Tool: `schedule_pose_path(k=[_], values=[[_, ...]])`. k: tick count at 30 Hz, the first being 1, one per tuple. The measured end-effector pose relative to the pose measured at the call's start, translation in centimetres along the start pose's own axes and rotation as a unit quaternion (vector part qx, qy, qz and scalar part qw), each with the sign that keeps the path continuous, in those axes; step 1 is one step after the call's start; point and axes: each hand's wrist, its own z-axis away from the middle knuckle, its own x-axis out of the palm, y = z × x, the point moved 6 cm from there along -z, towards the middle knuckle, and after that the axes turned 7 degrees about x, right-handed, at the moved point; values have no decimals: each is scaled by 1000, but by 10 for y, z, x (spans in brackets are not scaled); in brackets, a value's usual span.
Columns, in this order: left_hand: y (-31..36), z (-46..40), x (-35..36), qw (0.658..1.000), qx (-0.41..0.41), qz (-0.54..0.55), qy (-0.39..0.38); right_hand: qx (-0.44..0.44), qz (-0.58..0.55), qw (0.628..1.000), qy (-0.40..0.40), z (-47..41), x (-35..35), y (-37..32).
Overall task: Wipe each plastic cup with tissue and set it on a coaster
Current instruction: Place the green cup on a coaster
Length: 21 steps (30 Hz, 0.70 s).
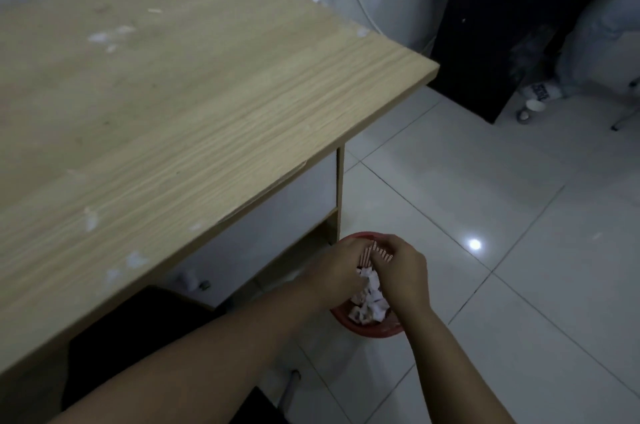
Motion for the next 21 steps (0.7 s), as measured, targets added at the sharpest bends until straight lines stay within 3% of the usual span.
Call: schedule_pose_path(k=[7,10,15,21], values=[[74,82,-93,977,76,-15,201,-203,-40,976,70,76,-62,-120],[99,125,-141,958,94,0,270,-277,-45,959,40,101,-71,-175],[112,211,-233,921,92,126,357,-404,-56,913,-3,156,-66,-287],[72,336,-327,873,41,50,483,-506,-19,857,-93,221,-3,-403]])
